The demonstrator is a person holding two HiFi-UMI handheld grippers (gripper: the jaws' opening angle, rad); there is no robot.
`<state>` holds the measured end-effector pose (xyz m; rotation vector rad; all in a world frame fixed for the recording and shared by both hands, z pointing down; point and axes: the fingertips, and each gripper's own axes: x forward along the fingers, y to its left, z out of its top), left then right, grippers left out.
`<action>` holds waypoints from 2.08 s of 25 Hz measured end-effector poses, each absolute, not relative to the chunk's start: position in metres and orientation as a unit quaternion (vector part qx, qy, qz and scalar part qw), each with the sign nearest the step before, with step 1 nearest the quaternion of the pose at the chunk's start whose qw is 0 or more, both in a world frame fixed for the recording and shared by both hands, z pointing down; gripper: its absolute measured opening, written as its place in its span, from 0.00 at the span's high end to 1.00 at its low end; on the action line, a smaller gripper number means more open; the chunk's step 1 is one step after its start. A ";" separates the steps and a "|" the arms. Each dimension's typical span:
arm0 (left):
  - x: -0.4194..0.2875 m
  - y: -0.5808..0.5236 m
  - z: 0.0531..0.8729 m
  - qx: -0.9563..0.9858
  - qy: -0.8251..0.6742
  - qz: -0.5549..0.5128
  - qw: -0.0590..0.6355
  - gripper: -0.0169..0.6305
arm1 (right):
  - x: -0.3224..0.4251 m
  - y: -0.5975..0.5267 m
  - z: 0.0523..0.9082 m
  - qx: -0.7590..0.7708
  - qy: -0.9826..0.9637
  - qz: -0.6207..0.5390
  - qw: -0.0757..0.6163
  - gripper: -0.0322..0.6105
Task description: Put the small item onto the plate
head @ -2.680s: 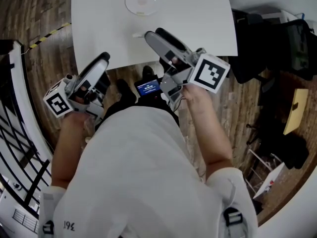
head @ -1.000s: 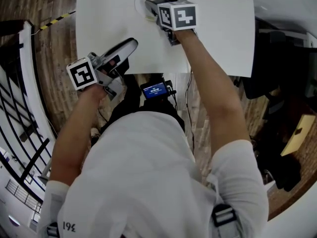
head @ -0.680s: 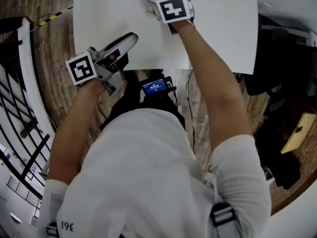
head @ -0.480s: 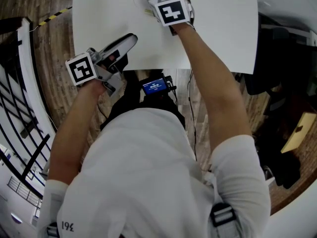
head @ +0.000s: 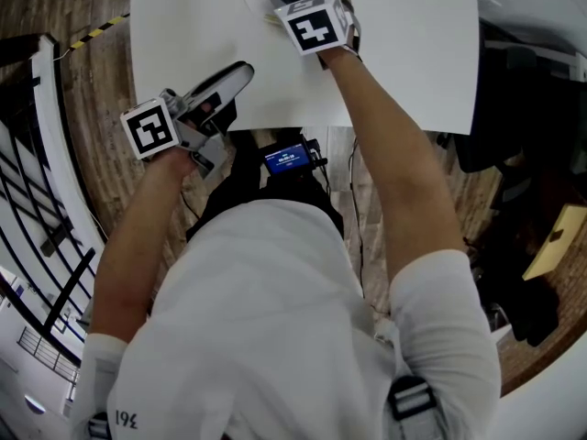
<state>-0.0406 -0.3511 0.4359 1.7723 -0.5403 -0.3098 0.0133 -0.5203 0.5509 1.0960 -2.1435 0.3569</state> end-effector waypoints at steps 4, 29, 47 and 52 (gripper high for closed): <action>-0.040 -0.350 0.435 0.762 -0.231 -0.131 0.591 0.73 | 0.011 -0.517 0.551 0.421 -0.827 0.123 0.351 0.47; -0.039 -0.353 0.419 0.770 -0.227 -0.150 0.577 0.73 | 0.022 -0.511 0.524 0.430 -0.831 0.132 0.326 0.47; -0.061 -0.336 0.342 0.807 -0.219 -0.197 0.511 0.73 | 0.007 -0.445 0.403 0.419 -0.869 0.165 0.204 0.95; -0.069 -0.322 0.318 0.824 -0.216 -0.202 0.484 0.73 | 0.002 -0.417 0.370 0.419 -0.874 0.186 0.161 0.95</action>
